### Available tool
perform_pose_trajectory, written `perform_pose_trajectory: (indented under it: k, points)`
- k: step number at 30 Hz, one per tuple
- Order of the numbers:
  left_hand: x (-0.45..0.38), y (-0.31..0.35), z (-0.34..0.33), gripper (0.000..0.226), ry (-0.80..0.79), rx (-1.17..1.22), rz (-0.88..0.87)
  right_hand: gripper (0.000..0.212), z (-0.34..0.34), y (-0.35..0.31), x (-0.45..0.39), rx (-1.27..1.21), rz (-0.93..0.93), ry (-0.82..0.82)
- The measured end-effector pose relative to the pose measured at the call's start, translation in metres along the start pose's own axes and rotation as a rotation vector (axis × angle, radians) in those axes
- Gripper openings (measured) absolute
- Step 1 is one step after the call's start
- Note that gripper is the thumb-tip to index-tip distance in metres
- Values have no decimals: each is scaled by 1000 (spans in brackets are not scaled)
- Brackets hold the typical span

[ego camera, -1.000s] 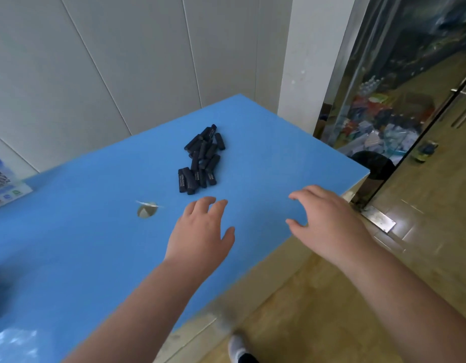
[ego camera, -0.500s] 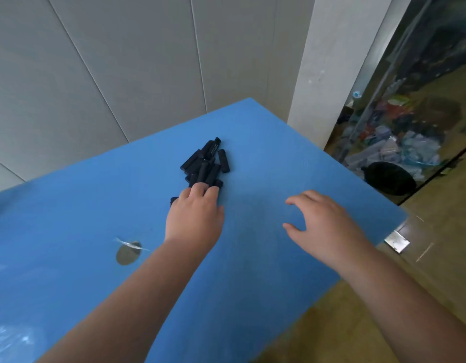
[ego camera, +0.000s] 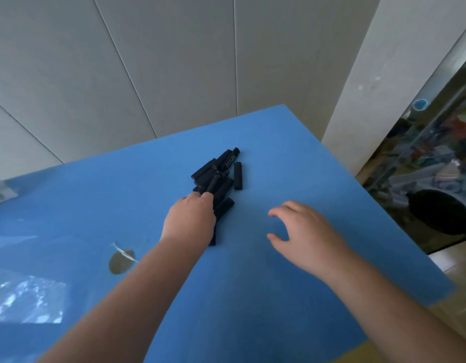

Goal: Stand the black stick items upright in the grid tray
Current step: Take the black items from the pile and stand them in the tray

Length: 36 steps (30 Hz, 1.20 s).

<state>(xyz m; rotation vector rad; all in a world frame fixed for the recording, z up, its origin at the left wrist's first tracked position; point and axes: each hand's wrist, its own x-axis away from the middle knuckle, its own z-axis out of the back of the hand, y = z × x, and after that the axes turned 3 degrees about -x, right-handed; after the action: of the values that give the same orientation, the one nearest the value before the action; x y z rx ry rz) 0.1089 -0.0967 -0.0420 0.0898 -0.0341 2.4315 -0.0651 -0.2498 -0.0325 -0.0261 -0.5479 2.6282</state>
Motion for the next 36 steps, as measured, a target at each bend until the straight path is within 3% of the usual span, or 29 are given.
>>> perform_pose_trajectory:
  k: [6, 15, 32, 36]
  points:
    - [-7, 8, 7, 15, -73, -75, 56, 42, 2, 8, -15, -1, 86, -39]
    - [-6, 1, -9, 10, 77, -73, 67, 41, 2, 17, -27, -18, 146, -80]
    - [-4, -2, 4, 8, 120, -98, 74, 41, -29, -27, -55, -13, 398, -136]
    - [16, -10, 15, 14, 227, 7, 55, 53, -38, -31, -52, -33, 461, -147]
